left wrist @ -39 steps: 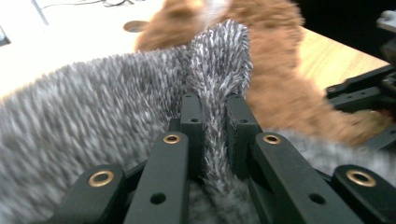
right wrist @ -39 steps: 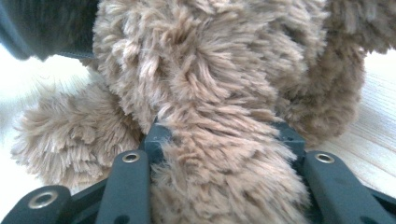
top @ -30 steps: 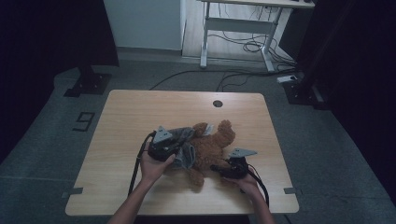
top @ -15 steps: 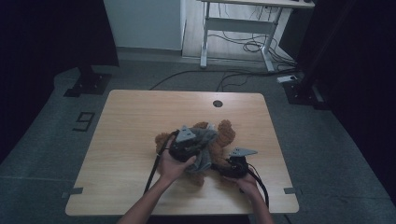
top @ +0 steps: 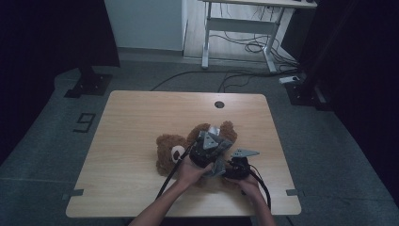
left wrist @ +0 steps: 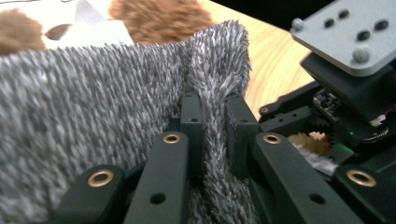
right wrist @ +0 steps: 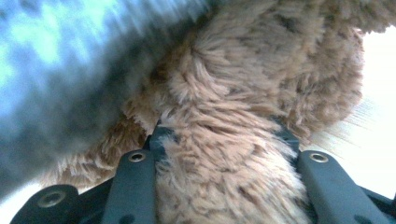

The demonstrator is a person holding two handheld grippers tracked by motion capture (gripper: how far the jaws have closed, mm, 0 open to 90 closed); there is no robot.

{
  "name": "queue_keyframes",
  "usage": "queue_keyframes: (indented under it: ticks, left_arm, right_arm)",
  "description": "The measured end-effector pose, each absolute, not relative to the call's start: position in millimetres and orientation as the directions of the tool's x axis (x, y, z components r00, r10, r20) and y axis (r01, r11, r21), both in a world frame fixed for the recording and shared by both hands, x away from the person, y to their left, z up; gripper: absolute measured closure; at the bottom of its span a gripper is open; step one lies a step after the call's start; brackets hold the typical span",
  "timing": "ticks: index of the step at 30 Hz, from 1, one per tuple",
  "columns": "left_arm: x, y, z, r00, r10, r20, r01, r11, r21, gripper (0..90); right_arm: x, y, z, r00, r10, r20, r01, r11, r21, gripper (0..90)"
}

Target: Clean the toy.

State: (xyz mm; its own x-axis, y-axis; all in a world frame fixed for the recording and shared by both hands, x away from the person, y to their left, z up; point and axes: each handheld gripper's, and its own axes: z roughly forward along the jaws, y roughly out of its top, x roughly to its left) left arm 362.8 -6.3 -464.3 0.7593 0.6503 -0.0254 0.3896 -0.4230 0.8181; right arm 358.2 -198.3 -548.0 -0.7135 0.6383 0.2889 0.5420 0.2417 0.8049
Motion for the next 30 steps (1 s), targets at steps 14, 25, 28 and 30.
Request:
queue_keyframes:
  ticks: [14, 25, 28, 30]
  left_arm:
    - [372, 98, -456, 0.65, 0.747, -0.139, 0.489, -0.271, 0.829, 80.0]
    - [369, 151, -454, 0.56, 0.818, -0.13, 0.503, -0.211, 0.838, 80.0]
    - [369, 165, -462, 0.531, 0.84, -0.111, 0.516, -0.216, 0.829, 80.0]
    - [369, 172, -470, 0.512, 0.853, -0.101, 0.532, -0.223, 0.817, 80.2]
  right_arm:
    - [359, -198, -549, -0.713, 0.634, 0.3, 0.545, 0.231, 0.806, 57.9]
    - [359, -198, -550, -0.71, 0.636, 0.302, 0.548, 0.23, 0.804, 58.1]
    - [359, -198, -550, -0.71, 0.636, 0.302, 0.549, 0.23, 0.804, 58.1]
    - [359, -198, -550, -0.709, 0.636, 0.304, 0.55, 0.228, 0.804, 58.1]
